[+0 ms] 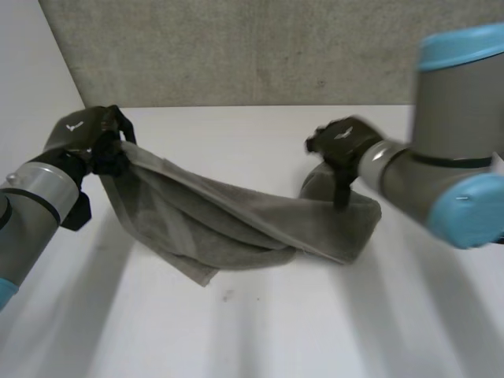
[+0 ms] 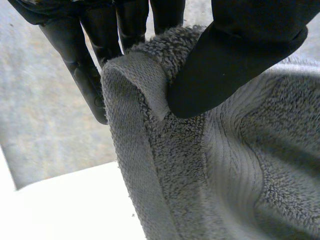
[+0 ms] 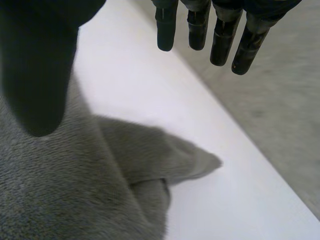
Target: Fold the towel.
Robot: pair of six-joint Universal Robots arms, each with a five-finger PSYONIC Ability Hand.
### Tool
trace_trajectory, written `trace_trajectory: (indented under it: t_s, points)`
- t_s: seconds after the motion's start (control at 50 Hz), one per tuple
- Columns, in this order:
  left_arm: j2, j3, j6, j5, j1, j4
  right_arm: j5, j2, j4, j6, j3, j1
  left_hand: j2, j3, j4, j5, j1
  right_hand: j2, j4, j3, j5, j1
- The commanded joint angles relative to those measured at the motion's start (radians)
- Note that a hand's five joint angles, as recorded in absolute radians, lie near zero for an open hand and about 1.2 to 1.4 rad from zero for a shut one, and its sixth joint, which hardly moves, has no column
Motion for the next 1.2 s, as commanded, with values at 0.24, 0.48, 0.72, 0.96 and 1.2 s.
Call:
trace_trajectory:
  t_s: [0.24, 0.48, 0.72, 0.96, 1.2]
  points:
    - [-0.04, -0.039, 0.057, 0.002, 0.027, 0.047, -0.233, -0.433, -0.197, 0.157, 0.8, -0.213, 0.179, 0.18, 0.174, 0.195, 0.222, 0.453, 0.449, 0.466, 0.441, 0.473]
    - [-0.04, -0.042, 0.056, 0.002, 0.025, 0.047, -0.304, -0.341, -0.487, 0.345, 0.918, -0.201, 0.179, 0.18, 0.174, 0.195, 0.222, 0.321, 0.317, 0.334, 0.309, 0.341]
    - [-0.04, -0.045, 0.056, 0.002, 0.012, 0.047, -0.239, -0.051, -0.57, 0.365, 0.733, -0.158, 0.179, 0.18, 0.174, 0.195, 0.222, 0.356, 0.352, 0.37, 0.344, 0.376]
    - [-0.041, -0.047, 0.056, 0.002, 0.013, 0.047, -0.21, 0.052, -0.587, 0.366, 0.619, -0.147, 0.179, 0.18, 0.174, 0.195, 0.222, 0.465, 0.461, 0.478, 0.453, 0.484]
    - [-0.043, -0.053, 0.056, 0.002, 0.015, 0.053, -0.186, 0.106, -0.585, 0.375, 0.537, -0.141, 0.179, 0.18, 0.174, 0.195, 0.222, 0.6, 0.596, 0.613, 0.588, 0.619]
